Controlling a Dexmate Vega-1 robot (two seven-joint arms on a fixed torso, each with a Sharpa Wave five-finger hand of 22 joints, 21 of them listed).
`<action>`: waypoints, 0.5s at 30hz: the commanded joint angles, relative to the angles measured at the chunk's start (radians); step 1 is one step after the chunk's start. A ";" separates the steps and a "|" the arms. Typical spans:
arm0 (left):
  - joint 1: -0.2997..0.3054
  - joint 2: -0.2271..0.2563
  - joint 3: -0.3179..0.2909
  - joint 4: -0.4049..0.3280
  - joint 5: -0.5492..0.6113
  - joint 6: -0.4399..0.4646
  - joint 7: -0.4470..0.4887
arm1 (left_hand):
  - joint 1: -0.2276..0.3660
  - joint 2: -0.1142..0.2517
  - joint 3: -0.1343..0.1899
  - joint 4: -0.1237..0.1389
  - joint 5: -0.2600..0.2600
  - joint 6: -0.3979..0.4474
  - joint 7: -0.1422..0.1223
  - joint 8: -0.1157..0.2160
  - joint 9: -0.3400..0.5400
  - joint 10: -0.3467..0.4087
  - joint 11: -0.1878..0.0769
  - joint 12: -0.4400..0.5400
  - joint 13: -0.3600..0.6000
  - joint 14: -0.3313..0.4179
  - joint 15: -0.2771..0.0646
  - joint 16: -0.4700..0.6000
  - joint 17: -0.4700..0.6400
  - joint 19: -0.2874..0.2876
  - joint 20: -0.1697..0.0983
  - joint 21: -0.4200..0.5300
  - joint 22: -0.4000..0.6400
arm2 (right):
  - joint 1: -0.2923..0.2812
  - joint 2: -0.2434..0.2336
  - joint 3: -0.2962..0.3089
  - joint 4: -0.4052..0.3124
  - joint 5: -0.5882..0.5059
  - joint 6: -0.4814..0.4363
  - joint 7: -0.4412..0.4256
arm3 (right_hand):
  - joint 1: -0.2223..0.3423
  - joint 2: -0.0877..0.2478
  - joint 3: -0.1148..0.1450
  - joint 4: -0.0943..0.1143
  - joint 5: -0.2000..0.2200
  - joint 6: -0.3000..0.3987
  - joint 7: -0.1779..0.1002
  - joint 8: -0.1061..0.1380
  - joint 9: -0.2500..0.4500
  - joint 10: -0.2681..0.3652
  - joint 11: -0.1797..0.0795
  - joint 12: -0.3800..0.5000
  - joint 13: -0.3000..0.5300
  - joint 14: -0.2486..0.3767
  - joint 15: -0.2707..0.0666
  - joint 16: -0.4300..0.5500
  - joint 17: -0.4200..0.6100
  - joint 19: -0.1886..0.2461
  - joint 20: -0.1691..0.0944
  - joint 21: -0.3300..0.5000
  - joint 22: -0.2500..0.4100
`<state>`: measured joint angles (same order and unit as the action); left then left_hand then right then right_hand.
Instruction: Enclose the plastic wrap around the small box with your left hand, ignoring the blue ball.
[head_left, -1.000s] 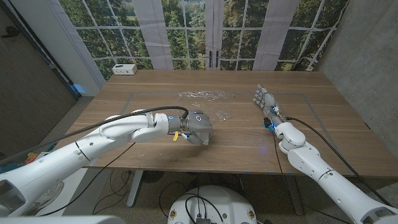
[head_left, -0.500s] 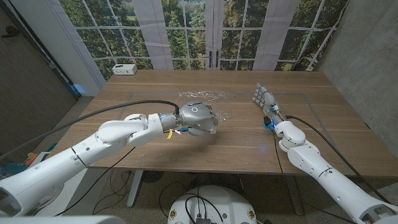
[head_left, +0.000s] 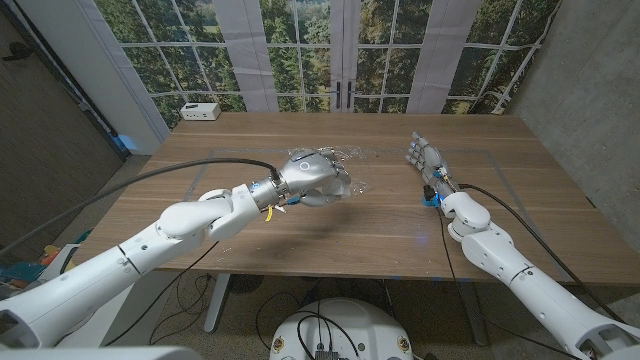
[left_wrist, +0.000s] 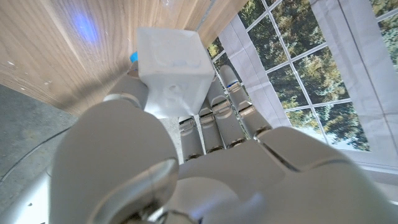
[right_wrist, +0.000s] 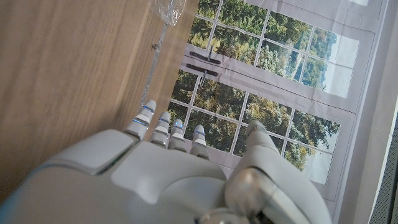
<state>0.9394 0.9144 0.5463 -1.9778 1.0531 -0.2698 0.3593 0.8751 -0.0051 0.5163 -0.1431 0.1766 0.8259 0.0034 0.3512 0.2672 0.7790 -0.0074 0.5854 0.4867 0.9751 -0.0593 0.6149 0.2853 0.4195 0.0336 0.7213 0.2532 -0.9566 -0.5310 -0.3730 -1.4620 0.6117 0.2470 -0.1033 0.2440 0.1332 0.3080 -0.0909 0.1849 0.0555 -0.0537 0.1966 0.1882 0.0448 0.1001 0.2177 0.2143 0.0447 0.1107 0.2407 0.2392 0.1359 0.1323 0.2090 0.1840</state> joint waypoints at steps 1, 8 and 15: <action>0.018 -0.032 0.001 0.035 -0.033 0.063 0.137 | 0.215 0.199 0.064 0.066 0.005 0.014 0.002 0.009 0.048 0.143 -0.139 0.011 0.012 0.103 -0.172 0.005 0.129 0.003 -0.004 0.009 0.004 | 0.014 0.003 -0.003 0.009 -0.005 -0.003 0.001 | 0.001 0.003 0.000 0.001 0.000 0.006 0.001 0.001 0.002 0.005 0.005 -0.001 0.000 0.006 0.003 0.004 0.002 0.000 0.009 0.005 0.003; 0.032 -0.053 0.003 0.039 -0.035 0.123 0.175 | 0.219 0.199 0.062 0.067 0.005 0.016 0.002 0.007 0.051 0.142 -0.137 0.019 0.030 0.109 -0.172 0.005 0.128 0.001 -0.004 0.018 0.003 | 0.025 0.007 -0.006 0.022 -0.004 -0.002 0.009 | 0.001 0.002 0.000 0.001 0.000 0.006 0.002 0.001 0.002 0.005 0.006 -0.001 0.000 0.006 0.002 0.004 0.002 0.000 0.010 0.005 0.003; 0.045 -0.081 0.007 0.037 -0.041 0.206 0.182 | 0.221 0.198 0.059 0.068 0.005 0.020 0.003 0.005 0.053 0.148 -0.136 0.030 0.046 0.116 -0.171 0.005 0.129 0.000 -0.003 0.026 0.002 | 0.027 0.008 -0.007 0.024 -0.004 -0.006 0.007 | 0.001 0.001 -0.001 0.001 0.000 0.006 0.000 0.001 0.002 0.005 0.005 -0.001 0.000 0.007 0.003 0.004 0.002 0.000 0.010 0.005 0.003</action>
<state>0.9645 0.8701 0.5476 -1.9450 1.0215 -0.1662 0.5004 0.8816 -0.0116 0.5123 -0.1390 0.1766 0.8300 0.0041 0.3552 0.2672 0.7790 -0.0073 0.6077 0.5243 0.9860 -0.0558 0.6140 0.3074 0.4196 0.0337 0.7366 0.2531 -0.9380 -0.5261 -0.3769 -1.4459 0.6085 0.2432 -0.0989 0.2440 0.1332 0.3080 -0.0909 0.1849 0.0554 -0.0536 0.1967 0.1882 0.0447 0.1001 0.2177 0.2143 0.0447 0.1107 0.2407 0.2392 0.1359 0.1322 0.2090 0.1840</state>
